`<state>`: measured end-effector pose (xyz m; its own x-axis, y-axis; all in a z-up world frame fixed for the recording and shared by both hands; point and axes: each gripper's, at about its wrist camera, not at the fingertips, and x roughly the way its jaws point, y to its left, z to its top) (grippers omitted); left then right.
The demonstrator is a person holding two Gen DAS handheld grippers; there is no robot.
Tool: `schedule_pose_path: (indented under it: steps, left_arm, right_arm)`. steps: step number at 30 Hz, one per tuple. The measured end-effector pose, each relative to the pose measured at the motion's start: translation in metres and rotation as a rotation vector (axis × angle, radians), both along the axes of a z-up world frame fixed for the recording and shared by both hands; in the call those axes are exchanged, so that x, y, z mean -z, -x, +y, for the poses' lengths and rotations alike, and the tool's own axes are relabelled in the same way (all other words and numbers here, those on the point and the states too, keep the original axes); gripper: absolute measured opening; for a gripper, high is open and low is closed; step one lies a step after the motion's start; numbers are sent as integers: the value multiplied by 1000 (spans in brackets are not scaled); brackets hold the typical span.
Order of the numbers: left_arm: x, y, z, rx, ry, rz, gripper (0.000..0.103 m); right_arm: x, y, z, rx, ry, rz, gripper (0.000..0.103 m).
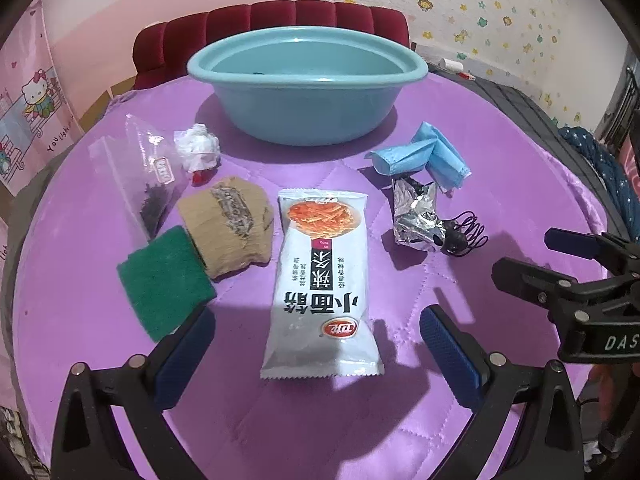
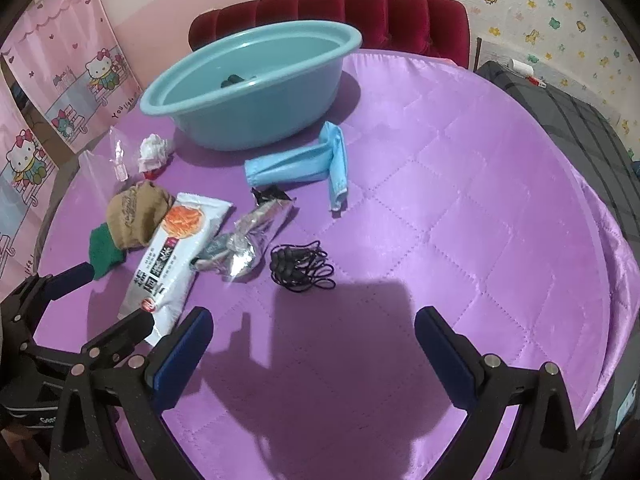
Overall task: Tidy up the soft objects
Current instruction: 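Withdraw both tools from the basin back over the table items, then grasp the white snack packet with the left tool while the right tool grasps the black cable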
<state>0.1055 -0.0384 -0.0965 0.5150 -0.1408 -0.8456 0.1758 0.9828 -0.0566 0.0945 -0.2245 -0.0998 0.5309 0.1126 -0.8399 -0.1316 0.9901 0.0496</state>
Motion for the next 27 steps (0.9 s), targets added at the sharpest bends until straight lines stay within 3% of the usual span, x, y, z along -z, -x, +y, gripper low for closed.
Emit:
schedule_pose_path:
  steps: [8,12,14,18,20,22,27]
  left_arm:
    - [11,-10,-10,12,-6,-14,103]
    - [15,-14,-15,27,-9,-18,92]
    - [18,-17,-17,31,-9,-9,72]
    - [24,-23,-17,19,-26,9,50]
    - [24,-24,-17,32,-13,8,26]
    - [21,-22,-18,47,-23,-14,14]
    - [11,-17,-16,62,-1,-28,6]
  right_arm:
    - [8,-9,-7,1,-9,1,103]
    - [11,-12,-8,-7,-12,-2,103]
    - [11,-13,-8,-11,-10,-4,103]
    - [9,-16,-8,-18,-8,-7,103]
    - [9,-18,-7,-23,-8,-7,103]
    - [9,-18,-6,-28,-7,-6,103]
    - [11,-21,-4,-34,-13,2,103]
